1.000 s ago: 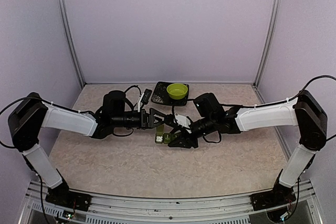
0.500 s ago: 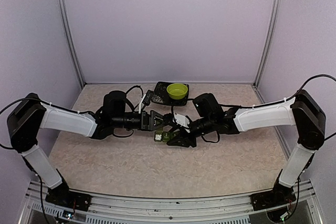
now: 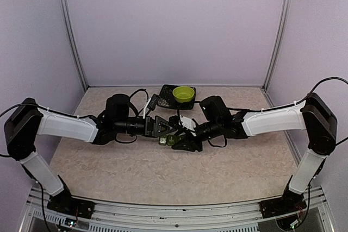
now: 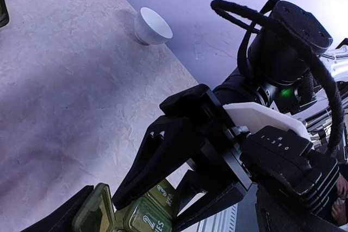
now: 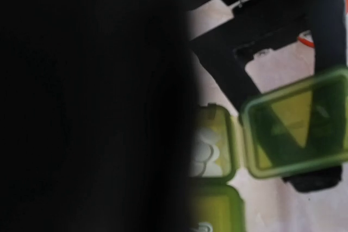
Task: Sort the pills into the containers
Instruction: Close the compartment of the pill container.
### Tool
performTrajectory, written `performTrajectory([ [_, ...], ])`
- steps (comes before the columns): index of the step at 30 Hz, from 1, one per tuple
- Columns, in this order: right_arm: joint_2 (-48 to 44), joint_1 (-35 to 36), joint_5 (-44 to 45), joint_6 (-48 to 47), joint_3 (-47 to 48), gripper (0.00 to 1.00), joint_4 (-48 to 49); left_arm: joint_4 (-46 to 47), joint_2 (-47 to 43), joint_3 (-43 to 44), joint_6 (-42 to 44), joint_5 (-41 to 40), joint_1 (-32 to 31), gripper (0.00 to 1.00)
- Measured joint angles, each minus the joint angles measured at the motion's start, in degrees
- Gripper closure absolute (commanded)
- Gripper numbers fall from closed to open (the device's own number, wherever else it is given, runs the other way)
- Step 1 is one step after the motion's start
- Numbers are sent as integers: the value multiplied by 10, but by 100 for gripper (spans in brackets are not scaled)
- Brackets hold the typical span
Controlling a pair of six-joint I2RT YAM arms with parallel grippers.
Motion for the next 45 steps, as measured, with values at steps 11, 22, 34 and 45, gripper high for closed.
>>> performTrajectory([
  [11, 0, -1, 3, 0, 0, 63, 3, -25, -13, 0, 4, -9, -2, 2],
  [22, -15, -1, 21, 9, 0, 63, 3, -66, -52, 4, 5, -53, -6, 1],
  [34, -23, -6, 54, 15, -4, 62, -17, -110, -101, 18, -10, -134, 5, 1],
  [45, -44, -5, 74, 11, -26, 61, -34, -137, -86, 31, -67, -174, 7, 1],
])
